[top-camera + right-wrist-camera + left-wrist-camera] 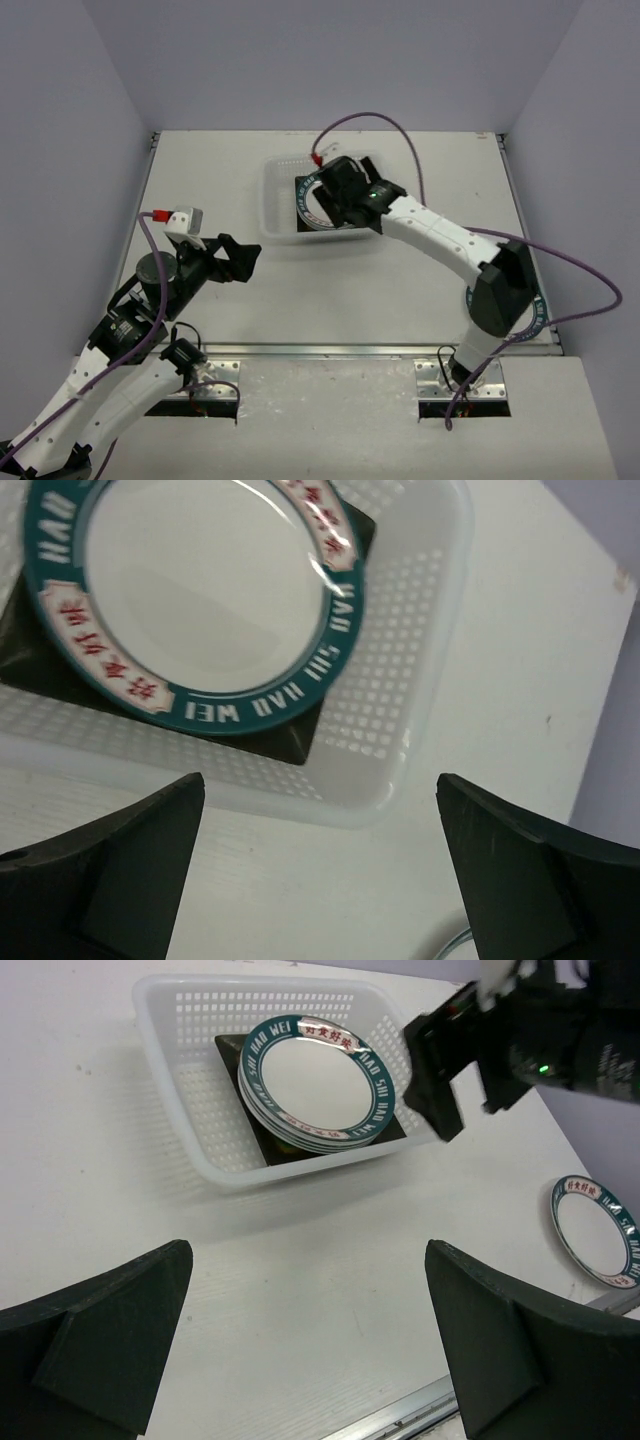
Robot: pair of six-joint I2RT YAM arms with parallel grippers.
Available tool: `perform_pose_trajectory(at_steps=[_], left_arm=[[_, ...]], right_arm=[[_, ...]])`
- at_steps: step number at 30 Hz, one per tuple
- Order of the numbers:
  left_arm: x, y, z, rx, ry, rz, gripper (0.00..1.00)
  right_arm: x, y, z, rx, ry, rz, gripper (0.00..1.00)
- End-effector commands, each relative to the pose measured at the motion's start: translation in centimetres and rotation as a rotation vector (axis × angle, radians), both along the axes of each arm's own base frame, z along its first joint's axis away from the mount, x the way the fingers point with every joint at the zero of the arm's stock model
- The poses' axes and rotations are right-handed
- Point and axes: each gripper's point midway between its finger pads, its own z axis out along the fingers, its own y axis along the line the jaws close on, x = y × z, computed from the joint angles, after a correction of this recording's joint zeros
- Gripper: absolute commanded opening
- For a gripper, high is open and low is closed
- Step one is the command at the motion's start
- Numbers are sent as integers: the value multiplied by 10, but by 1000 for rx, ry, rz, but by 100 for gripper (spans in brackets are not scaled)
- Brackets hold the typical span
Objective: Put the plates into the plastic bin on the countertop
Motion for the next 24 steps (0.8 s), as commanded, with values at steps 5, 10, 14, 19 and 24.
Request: perform_pose_trajectory(at_steps=[5,10,14,19,24], left_arm=[[3,-3,6,-15,-22,-3,100],[2,-4,7,-16,-25,-11,100],[1,-4,8,-18,-29,-15,100],[-1,-4,11,-27,-43,-21,100],[-1,-9,8,-19,-33,-45,100]], right_arm=[[-74,-175,0,333,-45,-649,99],[-110,-249,-39,230,-74,-853,99],[-121,-280,-65,114,5,-1018,99],[-154,-316,-92,-191,121,-1236,99],[-157,-328,-130,-230,235,-1282,99]])
